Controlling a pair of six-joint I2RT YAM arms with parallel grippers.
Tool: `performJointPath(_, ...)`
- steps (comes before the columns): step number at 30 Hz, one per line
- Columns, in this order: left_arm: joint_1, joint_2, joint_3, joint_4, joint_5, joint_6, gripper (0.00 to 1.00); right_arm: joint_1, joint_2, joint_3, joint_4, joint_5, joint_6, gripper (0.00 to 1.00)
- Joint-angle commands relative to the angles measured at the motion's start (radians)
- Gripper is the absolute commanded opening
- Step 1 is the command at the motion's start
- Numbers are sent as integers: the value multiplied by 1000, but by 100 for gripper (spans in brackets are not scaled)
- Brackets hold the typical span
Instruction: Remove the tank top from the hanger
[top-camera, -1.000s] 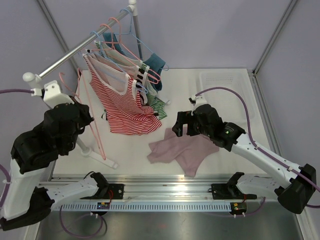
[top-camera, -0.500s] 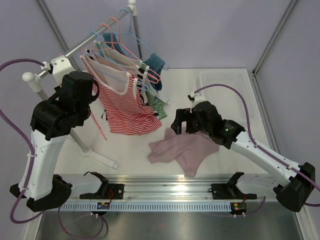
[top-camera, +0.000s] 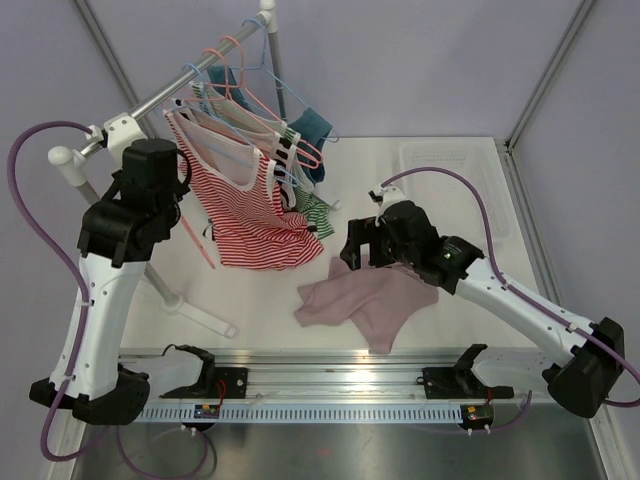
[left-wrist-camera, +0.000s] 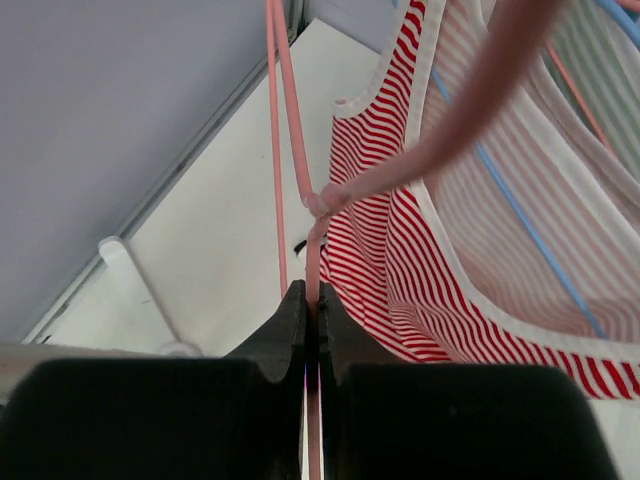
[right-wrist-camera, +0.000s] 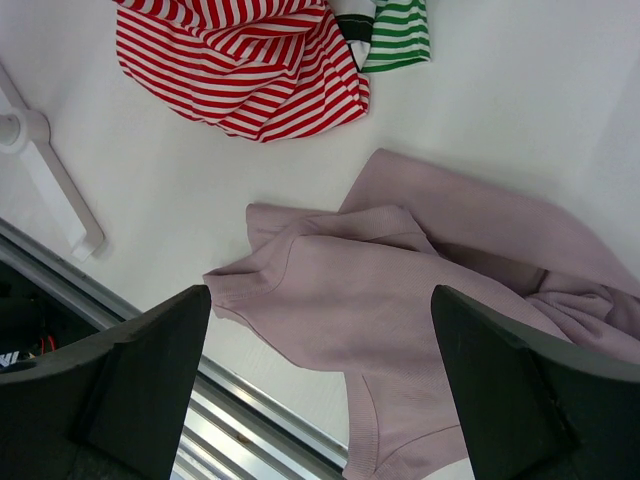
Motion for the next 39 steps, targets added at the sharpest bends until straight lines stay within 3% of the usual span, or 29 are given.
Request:
performJointPath(1,35,-45,-76,94,104,-1,0,3,53,74,-23,-25,-44,100)
performJointPath(7,51,-81,-179,137,147,-9,0,17,163,81,-132,80,-38,100)
performJointPath(8,51,-83,-179,137,157,-6,13,20,183,82,-149,99,-31,99)
performJointPath(10,51,-88,-166,137,169,-3,30,40,231,76,-193,143,-12,99)
performJointPath(11,51,-98,-160,137,187,-1,46,46,246,72,-204,153,-8,99)
performJointPath(17,51,-158,-140,163,368,40,79,80,355,13,-160,159,54,99)
performJointPath(18,51,-169,-143,165,393,45,99,82,387,9,-152,165,61,100)
performJointPath(21,51,-224,-169,182,489,57,99,80,457,-7,-133,183,87,99)
performJointPath(25,51,-302,-182,192,617,86,99,85,530,-19,-106,173,100,88)
performJointPath(28,51,-383,-212,240,753,114,99,86,548,-30,-69,116,71,59)
performJointPath(29,51,-431,-229,255,813,125,99,86,548,-28,-58,116,68,39)
performJointPath(30,51,-451,-235,277,836,128,99,86,539,-22,-61,116,63,30)
performJointPath(34,51,-511,-220,300,924,140,99,85,458,21,-112,174,40,11)
performJointPath(35,51,-516,-215,304,950,143,99,86,433,35,-144,195,38,0)
performJointPath(39,51,-539,-209,321,928,122,99,76,291,168,-244,333,8,0)
